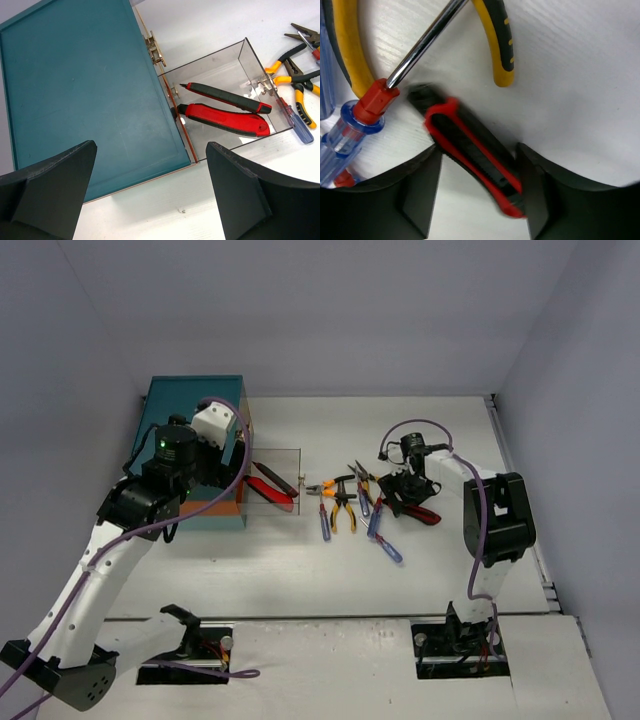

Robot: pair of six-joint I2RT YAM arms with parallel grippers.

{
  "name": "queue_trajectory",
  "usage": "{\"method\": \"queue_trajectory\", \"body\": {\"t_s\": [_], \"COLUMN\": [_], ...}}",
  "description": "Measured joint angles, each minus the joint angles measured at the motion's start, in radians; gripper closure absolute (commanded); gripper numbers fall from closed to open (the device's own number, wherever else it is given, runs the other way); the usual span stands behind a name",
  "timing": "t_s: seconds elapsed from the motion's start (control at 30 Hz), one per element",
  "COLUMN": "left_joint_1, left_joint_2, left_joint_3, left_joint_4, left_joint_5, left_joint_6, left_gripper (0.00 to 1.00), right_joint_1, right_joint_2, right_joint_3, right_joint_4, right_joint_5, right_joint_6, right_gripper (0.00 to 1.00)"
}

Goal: Sort the tools into containers

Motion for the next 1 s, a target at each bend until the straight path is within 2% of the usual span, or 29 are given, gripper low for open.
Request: {"method": "queue_trajectory", "body": {"t_s": [0.07, 0.13, 0.27, 0.43, 0.57, 0.67, 0.77, 0.9, 1.0], "left_joint_1": [-0.002, -0.004, -0.005, -0.012, -0.018, -0.019, -0.019, -0.019, -0.019], "left_joint_2": [0.001, 0.002, 0.011, 0.045, 0.071, 0.090, 0.111, 0.123, 0.122], "left_joint_3": [0.000, 0.000, 0.000, 0.000, 0.003, 0.016, 0.040, 0.067, 0.085], "left_joint_4": [0.000, 0.000, 0.001, 0.001, 0.001, 0.001, 0.002, 0.004, 0.005], "left_joint_5": [-0.002, -0.003, -0.004, -0.005, -0.010, -0.032, -0.084, -0.150, -0.200], "left_joint_6": [0.003, 0.006, 0.008, 0.010, 0.012, 0.010, -0.013, -0.047, -0.075], "left_gripper": [0.11, 0.11, 0.11, 0.11, 0.11, 0.11, 0.11, 0.11, 0.11], "right_joint_1": [0.002, 0.003, -0.005, -0.017, -0.005, 0.047, 0.168, 0.353, 0.446], "right_joint_2": [-0.002, -0.014, -0.055, -0.116, -0.208, -0.270, -0.276, -0.189, -0.080], "right_joint_3": [-0.003, -0.016, -0.063, -0.101, -0.069, 0.055, 0.252, 0.547, 0.718], "right_joint_4": [0.001, 0.005, 0.005, -0.030, -0.071, -0.098, -0.085, -0.048, -0.014], "right_joint_5": [0.003, 0.013, 0.050, 0.083, 0.082, 0.077, 0.095, 0.093, 0.063], "right_joint_6": [0.017, 0.041, 0.081, 0.127, 0.173, 0.220, 0.252, 0.282, 0.309], "right_gripper": [0.72, 0.85, 1.00, 1.00, 1.00, 1.00, 1.00, 1.00, 1.00]}}
